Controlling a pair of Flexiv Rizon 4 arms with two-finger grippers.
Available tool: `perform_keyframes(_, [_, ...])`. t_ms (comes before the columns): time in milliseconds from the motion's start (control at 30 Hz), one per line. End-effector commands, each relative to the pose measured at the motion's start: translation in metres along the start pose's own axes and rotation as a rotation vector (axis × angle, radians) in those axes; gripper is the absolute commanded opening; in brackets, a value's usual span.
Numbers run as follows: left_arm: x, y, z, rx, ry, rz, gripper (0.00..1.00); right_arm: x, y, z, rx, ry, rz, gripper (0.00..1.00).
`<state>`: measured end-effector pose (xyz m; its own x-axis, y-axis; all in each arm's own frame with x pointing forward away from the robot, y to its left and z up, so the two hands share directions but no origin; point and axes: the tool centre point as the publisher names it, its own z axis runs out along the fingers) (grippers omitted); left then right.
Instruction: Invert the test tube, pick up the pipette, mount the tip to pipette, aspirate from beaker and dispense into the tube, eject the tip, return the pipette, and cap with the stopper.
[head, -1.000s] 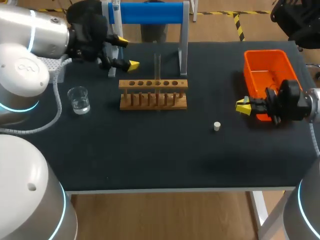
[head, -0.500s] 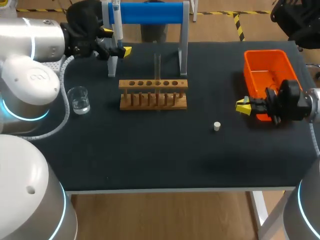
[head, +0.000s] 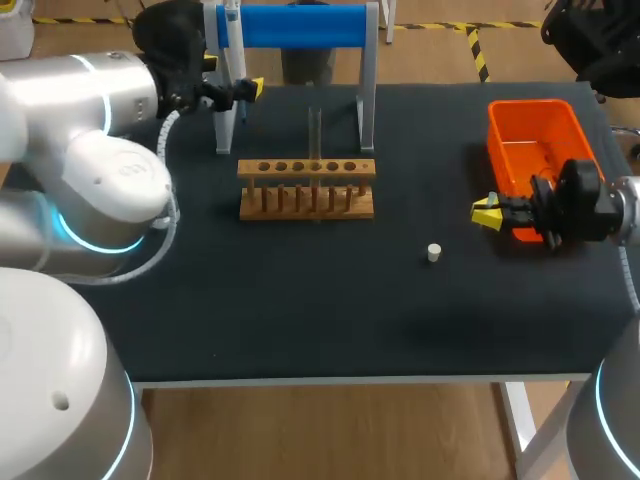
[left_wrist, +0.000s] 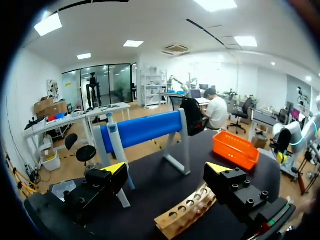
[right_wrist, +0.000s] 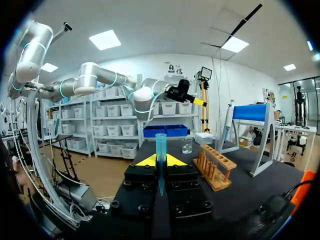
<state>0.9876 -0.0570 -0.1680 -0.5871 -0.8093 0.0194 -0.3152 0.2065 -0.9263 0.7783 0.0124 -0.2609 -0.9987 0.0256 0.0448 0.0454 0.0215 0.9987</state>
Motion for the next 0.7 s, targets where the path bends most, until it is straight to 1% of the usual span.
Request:
perform_keyframes(33, [-0.001,-0.004,0.020,-0.013,-0.151,-0.006,1.00,0.001,0.000,0.001,0.001,-0.005,-0.001,0.00])
perform_keyframes(167, [-0.006,-0.009,0.031,-0.025,-0.184,0.006,1.00,0.001,0.000,0.001,0.001,-0.005,-0.001,0.00])
perform_keyframes(333, [-0.010,-0.013,0.040,-0.010,-0.220,-0.010,1.00,0.001,0.000,0.001,0.001,-0.005,-0.001,0.00])
perform_keyframes(700, [-0.027,-0.020,0.056,0.022,-0.337,-0.058,1.00,0.001,0.000,0.001,0.001,-0.005,-0.001,0.00])
